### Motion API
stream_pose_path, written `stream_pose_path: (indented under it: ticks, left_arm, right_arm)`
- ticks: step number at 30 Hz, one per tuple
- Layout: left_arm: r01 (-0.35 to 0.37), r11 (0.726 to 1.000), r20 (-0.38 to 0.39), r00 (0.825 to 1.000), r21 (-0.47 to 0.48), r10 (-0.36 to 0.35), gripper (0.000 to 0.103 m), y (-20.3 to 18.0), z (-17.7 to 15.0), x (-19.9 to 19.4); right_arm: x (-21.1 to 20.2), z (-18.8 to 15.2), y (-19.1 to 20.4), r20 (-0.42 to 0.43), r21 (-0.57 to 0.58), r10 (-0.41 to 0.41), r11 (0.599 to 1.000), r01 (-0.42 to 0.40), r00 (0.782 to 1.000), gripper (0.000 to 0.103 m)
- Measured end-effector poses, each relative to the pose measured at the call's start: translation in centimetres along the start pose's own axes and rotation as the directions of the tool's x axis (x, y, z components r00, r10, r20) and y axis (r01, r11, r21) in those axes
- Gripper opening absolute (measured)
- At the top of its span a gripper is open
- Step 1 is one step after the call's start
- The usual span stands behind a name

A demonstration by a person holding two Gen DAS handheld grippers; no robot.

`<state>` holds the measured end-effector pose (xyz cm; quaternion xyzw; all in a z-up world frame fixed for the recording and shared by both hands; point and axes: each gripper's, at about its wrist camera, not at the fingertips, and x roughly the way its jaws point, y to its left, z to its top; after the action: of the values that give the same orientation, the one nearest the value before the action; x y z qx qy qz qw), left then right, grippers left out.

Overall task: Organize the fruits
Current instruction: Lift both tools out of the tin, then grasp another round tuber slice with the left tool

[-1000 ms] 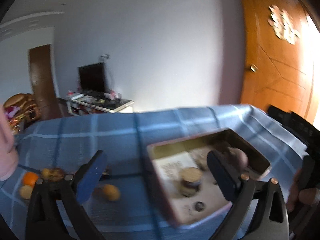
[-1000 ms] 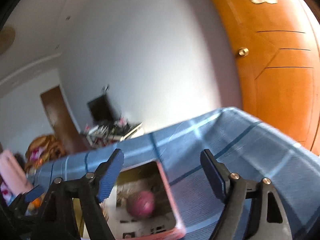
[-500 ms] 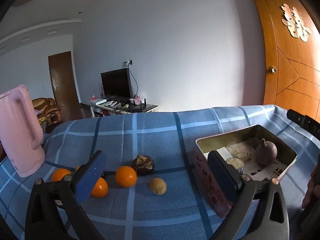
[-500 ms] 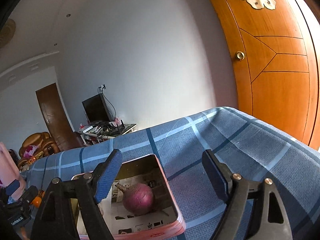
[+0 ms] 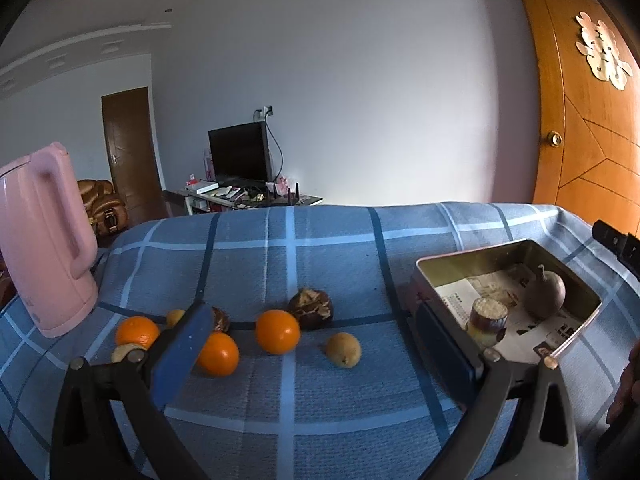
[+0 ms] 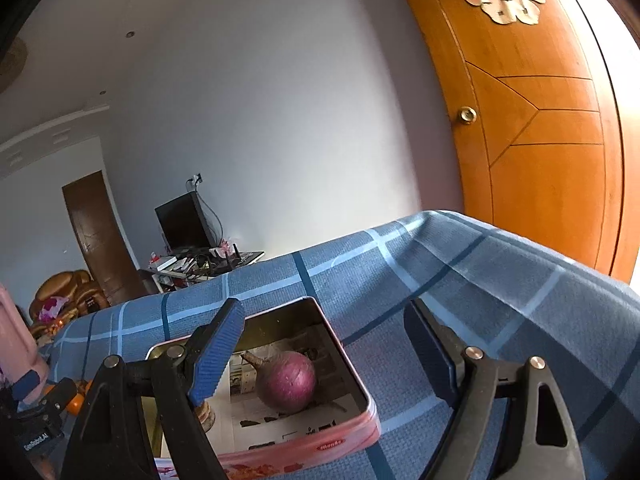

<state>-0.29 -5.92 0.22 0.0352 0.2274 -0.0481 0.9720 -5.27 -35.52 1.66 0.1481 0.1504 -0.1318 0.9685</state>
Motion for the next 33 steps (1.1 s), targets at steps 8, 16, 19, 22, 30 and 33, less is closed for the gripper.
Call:
stream_pose_path:
  ticks: [8,16,19,22,30,33]
  left_arm:
    - [0.003,1.000,-0.006,1.000,0.000,-0.003,0.103,1.2,-0.3,-0.4]
    - [-0.013,1.000,-0.046,0.999,-0.027,0.012,0.103,4.5,-0.8,-0.3]
    - [-0.027,0.999,-0.067,0.997,-0.035,0.024,0.103,6.4,-1.1,-0.1]
    - [-0.024,0.998,-0.105,0.994,-0.055,0.018,0.103,8.6,-1.4,0.3]
    - [-0.067,0.987,-0.215,0.976,-0.146,0.034,0.103,14.1,-2.4,1.9]
    - [-0.086,0.981,-0.265,0.963,-0.175,0.037,0.100,15.5,-2.8,2.8]
  right_arm:
    - [-1.1,-1.0,1.7,-0.012,-0.009,0.011,1.000,-0.011,1.000,0.083]
    - [-1.5,-2.3,5.2,-0.057,-0.042,0.071,0.996,-0.073,0.996,0.083]
    - [-1.9,-2.8,6.9,-0.065,-0.068,0.096,0.993,-0.100,0.993,0.083]
    - [-2.1,-3.6,9.0,-0.085,-0.098,0.126,0.986,-0.135,0.988,0.083]
    - [-1.5,-5.3,14.7,-0.169,-0.164,0.180,0.964,-0.208,0.969,0.083]
    - [-1.0,-6.2,17.2,-0.219,-0.203,0.200,0.948,-0.245,0.955,0.083]
